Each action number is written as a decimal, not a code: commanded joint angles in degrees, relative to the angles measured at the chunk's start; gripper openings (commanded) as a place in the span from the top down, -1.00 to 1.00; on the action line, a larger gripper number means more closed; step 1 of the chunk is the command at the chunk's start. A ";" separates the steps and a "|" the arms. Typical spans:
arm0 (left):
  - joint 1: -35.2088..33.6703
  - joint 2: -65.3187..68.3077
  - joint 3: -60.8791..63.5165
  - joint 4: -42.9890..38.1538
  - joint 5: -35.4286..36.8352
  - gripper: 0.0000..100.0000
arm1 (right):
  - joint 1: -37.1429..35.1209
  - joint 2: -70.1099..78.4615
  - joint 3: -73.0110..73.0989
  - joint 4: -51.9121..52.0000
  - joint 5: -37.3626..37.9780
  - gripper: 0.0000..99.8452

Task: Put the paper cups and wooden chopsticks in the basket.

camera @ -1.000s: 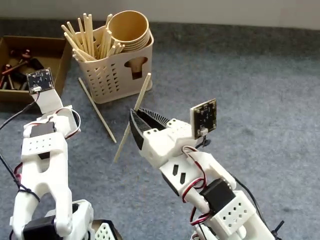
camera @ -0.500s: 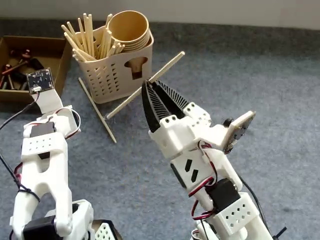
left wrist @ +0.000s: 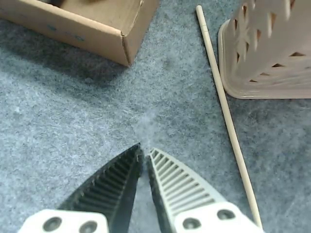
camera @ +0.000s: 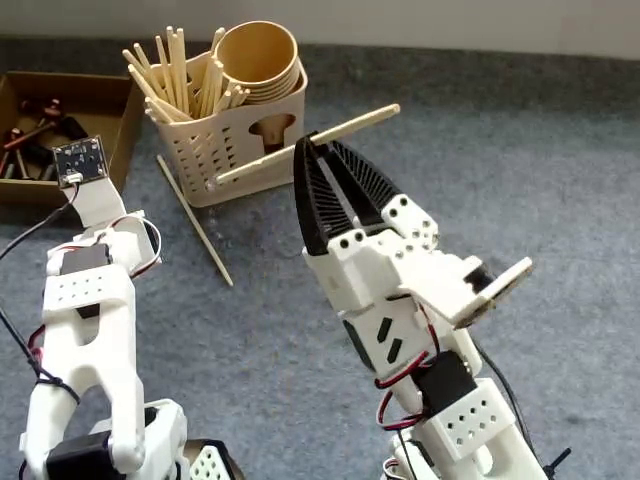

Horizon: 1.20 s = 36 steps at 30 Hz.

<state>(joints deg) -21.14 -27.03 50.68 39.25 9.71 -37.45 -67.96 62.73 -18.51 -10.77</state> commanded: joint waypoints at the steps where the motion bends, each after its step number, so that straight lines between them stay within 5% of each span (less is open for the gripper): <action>1: -0.75 -1.63 -0.31 -0.88 -0.53 0.99 | 0.84 7.25 -5.85 -3.56 0.70 0.99; 16: -0.75 -1.63 -0.31 -0.88 -0.53 0.99 | 0.84 44.62 -33.54 -9.71 1.05 0.99; 19: -0.75 -1.63 -0.31 -0.88 -0.53 0.99 | 0.48 50.07 -36.44 -9.89 7.38 0.99; 25: -0.75 -1.63 -0.31 -0.88 -0.53 0.99 | -1.45 57.45 -38.46 -16.92 17.58 0.99; 36: -0.75 -1.63 -0.31 -0.88 -0.53 0.99 | -2.15 62.20 -38.29 -18.68 18.29 0.97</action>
<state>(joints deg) -21.14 -27.03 50.68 39.25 9.71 -38.95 -5.27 27.21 -35.65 6.90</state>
